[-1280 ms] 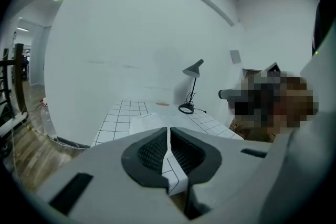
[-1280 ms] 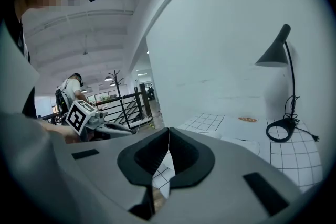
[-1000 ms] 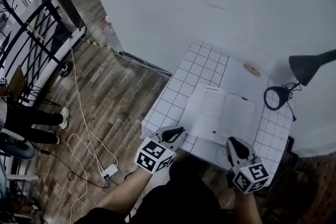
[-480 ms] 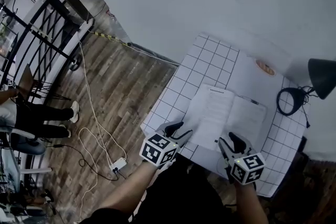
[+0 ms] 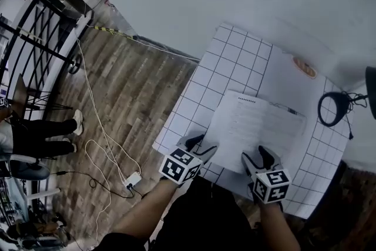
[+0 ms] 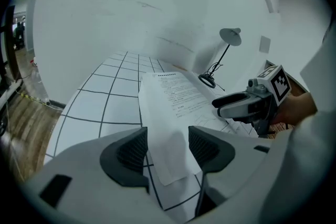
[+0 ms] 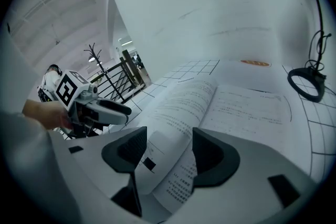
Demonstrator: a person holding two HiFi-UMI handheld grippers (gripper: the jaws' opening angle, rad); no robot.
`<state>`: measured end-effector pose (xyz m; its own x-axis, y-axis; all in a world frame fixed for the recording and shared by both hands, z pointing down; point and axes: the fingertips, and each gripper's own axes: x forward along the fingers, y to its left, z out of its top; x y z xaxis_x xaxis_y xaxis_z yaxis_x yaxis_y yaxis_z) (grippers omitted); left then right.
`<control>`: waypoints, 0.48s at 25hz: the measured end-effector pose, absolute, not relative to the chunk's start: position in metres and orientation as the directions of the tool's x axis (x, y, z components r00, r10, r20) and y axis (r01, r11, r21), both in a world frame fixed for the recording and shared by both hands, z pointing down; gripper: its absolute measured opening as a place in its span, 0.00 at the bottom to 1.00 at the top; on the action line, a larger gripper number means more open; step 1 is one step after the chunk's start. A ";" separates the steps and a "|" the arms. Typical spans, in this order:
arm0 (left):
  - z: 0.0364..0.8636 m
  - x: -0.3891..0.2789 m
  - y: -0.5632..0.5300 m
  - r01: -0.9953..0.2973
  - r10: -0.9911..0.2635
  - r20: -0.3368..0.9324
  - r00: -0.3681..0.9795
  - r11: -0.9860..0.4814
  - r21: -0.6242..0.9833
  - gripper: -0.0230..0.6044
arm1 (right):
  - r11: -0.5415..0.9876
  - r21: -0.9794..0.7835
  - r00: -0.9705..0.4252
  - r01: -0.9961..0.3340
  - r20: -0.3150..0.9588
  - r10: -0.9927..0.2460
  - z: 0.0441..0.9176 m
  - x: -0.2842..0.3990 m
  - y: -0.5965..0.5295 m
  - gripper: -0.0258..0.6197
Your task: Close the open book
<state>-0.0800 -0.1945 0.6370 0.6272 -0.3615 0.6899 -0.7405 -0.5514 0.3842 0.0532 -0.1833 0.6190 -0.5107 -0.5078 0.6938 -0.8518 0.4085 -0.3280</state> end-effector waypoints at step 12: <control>0.657 -0.077 -0.199 -0.732 -0.325 0.712 0.622 -0.565 0.382 0.40 | 0.397 -0.305 -0.477 -0.866 0.742 -0.471 0.642 0.053 -0.186 0.47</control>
